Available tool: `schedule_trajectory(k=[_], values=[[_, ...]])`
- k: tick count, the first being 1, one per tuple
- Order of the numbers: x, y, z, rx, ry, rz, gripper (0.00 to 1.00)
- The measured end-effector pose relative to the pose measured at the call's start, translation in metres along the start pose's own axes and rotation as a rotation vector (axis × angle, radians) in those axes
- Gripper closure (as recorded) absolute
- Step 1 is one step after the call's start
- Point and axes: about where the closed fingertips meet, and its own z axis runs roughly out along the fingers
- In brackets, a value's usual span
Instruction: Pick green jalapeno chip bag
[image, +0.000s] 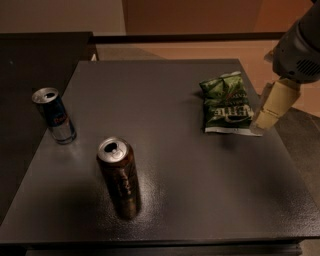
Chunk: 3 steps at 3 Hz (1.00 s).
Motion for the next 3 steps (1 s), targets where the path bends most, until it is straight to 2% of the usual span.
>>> schedule_trajectory(k=[2, 3], values=[[0.000, -0.053, 0.034, 0.064, -0.036, 0.181, 0.00], [0.002, -0.067, 0.051, 0.062, -0.063, 0.271, 0.00]])
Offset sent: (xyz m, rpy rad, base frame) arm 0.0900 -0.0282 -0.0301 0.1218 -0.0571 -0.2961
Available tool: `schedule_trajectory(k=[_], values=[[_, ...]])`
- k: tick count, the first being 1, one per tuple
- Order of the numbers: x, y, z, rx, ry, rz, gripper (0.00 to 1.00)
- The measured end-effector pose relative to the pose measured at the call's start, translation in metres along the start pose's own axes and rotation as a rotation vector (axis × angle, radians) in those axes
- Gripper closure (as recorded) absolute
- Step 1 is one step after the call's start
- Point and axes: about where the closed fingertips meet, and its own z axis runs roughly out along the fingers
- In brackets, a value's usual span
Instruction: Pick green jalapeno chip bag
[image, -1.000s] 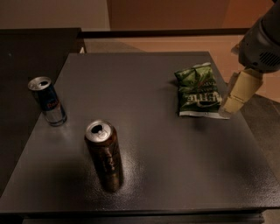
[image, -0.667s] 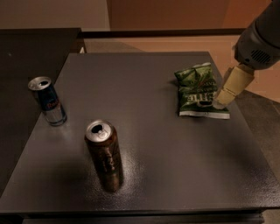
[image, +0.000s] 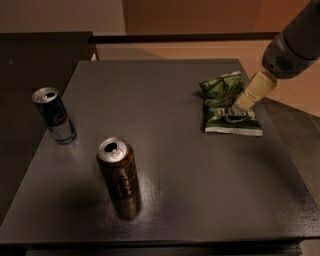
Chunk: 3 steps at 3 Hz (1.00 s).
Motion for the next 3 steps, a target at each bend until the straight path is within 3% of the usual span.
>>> schedule_trajectory(k=[1, 3], values=[[-0.003, -0.005, 0.020, -0.009, -0.017, 0.070, 0.00], [-0.011, 0.005, 0.059, -0.060, -0.027, 0.121, 0.00]])
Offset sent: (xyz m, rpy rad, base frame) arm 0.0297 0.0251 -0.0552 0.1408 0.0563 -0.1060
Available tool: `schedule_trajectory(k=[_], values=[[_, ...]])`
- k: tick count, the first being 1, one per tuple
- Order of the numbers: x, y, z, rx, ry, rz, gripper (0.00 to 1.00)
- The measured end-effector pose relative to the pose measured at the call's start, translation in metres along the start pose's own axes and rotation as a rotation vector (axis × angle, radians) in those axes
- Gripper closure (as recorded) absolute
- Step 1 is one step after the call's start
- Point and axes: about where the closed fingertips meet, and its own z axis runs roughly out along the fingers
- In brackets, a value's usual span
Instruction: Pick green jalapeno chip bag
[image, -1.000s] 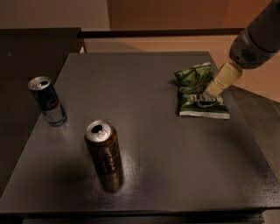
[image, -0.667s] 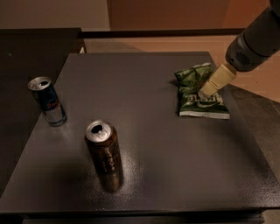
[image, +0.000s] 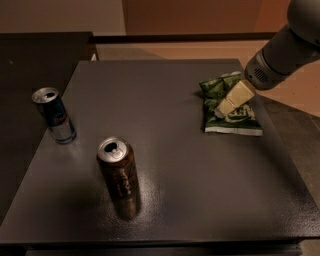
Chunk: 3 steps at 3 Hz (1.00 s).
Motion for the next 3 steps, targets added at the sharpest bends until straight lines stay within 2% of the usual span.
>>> schedule_trajectory(k=[1, 3], values=[[0.0002, 0.0002, 0.0093, 0.001, -0.003, 0.001, 0.16], [-0.0035, 0.0054, 0.0130, -0.026, -0.010, -0.006, 0.64]])
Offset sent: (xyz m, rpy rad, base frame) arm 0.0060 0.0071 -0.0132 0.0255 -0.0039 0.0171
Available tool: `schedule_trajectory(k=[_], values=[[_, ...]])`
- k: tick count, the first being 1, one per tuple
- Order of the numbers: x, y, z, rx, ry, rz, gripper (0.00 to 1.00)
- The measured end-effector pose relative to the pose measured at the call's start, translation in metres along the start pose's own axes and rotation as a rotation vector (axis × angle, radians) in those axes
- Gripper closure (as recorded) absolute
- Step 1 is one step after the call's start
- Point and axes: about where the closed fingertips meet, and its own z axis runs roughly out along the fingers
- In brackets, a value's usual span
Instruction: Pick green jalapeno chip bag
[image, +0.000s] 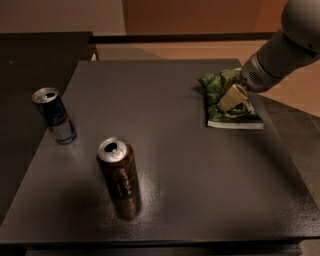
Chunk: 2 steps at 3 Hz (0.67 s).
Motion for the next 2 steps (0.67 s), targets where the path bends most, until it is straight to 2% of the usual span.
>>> schedule_trajectory(k=[1, 2], values=[[-0.009, 0.007, -0.014, 0.002, -0.023, -0.025, 0.87], [-0.022, 0.017, -0.036, 0.013, -0.059, -0.065, 1.00]])
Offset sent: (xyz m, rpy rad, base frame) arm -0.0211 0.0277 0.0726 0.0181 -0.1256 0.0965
